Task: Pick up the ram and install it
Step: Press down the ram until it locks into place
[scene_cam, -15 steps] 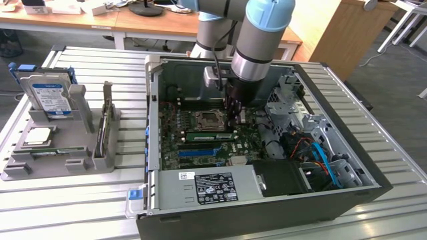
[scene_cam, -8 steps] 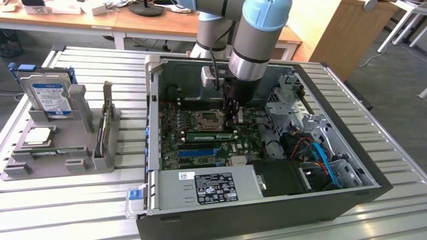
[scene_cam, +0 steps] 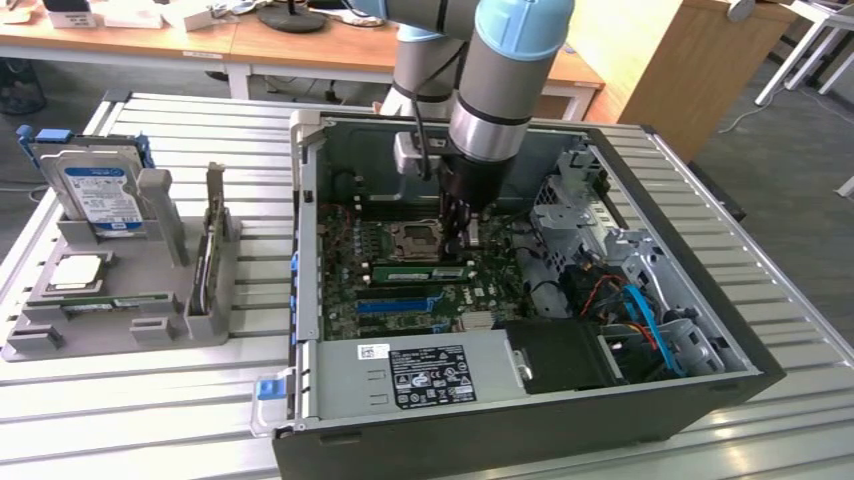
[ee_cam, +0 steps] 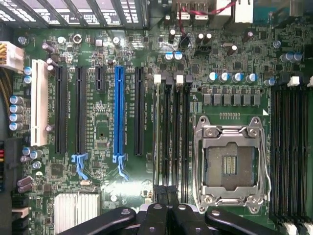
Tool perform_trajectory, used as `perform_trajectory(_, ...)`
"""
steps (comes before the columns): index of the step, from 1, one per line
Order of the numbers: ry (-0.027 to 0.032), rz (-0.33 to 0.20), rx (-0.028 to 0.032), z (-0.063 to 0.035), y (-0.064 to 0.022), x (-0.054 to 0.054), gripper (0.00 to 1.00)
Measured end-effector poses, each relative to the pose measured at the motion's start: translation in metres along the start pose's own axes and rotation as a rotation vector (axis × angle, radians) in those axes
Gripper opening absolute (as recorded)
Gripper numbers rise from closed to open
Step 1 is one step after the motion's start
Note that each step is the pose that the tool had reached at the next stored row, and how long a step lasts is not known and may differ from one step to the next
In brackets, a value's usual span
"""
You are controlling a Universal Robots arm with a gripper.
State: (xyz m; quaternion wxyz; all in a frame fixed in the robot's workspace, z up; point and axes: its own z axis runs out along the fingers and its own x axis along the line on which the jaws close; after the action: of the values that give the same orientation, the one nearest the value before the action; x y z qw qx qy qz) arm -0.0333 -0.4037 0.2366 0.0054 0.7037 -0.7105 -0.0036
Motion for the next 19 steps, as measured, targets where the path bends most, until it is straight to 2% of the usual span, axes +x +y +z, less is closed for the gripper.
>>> perform_trajectory(4,0.0023,0.0,0.0002,0.0002,0.005,0.0,0.11)
perform_trajectory(7,0.0064,0.0,0.0001,-0.0001,0.0083,-0.001,0.11)
perform_trajectory(12,0.0112,0.0,0.0002,-0.0063,0.0089,-0.001,0.11)
perform_trajectory(16,0.0119,0.001,0.0004,-0.0066,0.0098,-0.001,0.11)
perform_trajectory(19,0.0121,0.001,0.0015,-0.0066,0.0156,-0.001,0.11)
